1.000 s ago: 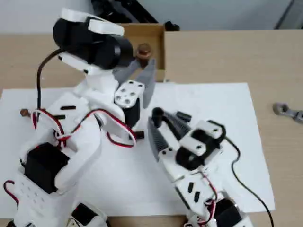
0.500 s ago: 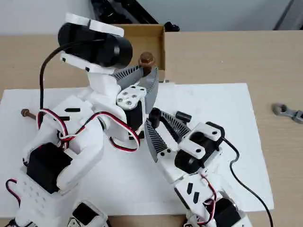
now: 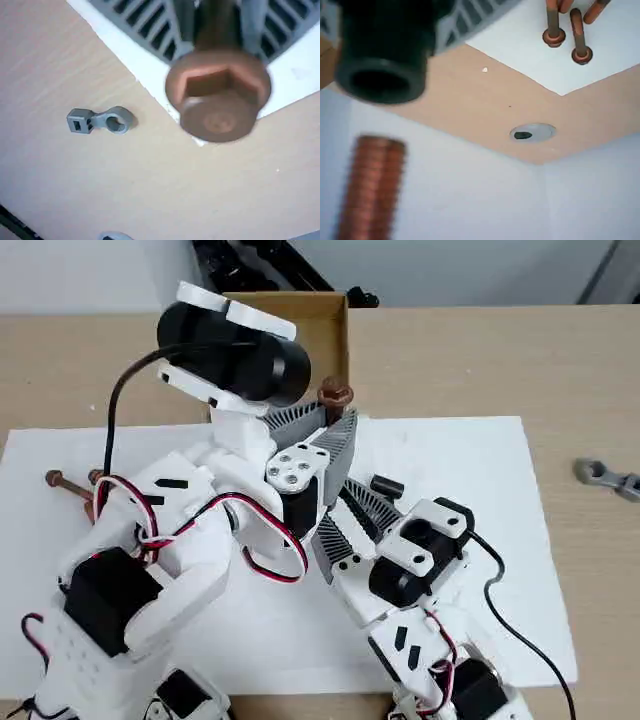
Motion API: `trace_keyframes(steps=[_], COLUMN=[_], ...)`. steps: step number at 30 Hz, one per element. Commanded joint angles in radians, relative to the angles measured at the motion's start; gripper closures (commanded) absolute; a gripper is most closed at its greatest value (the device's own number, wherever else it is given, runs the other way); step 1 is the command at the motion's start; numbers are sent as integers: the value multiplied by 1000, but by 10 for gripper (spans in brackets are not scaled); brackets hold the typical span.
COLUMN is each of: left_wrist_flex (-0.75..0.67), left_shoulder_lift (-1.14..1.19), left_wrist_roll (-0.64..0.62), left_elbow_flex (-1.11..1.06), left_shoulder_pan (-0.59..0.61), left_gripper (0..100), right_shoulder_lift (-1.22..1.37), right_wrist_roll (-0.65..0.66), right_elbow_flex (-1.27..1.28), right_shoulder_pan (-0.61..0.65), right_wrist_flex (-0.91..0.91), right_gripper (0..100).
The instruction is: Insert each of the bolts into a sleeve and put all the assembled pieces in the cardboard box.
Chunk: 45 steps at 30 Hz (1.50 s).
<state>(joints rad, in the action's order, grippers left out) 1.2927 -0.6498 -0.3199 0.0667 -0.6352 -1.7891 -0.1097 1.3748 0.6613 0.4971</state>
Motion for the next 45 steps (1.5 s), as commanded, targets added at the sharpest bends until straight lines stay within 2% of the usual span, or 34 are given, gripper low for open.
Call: trace_keyframes(steps=[1, 12, 18, 41, 43, 45], left_wrist_flex=[5, -46, -52, -57, -41, 8], left_shoulder_lift=[-20, -28, -28, -28, -29, -51], left_wrist_roll=[0, 5, 11, -9, 18, 21], left_elbow_flex=[19, -82, -82, -76, -82, -77], left_shoulder_pan=[-5, -3, 109, 115, 121, 209], left_gripper=[994, 994, 994, 994, 994, 994], right_shoulder_lift=[-16, -19, -19, -22, -25, -27], right_wrist_roll=[9, 9, 9, 11, 2, -78], right_elbow_flex=[-9, -12, -14, -20, -34, -94], right_shoulder_pan=[7, 7, 7, 5, -35, -137], right_wrist_flex=[-24, -19, -18, -16, -15, 39], right_gripper=[985, 984, 984, 984, 984, 989])
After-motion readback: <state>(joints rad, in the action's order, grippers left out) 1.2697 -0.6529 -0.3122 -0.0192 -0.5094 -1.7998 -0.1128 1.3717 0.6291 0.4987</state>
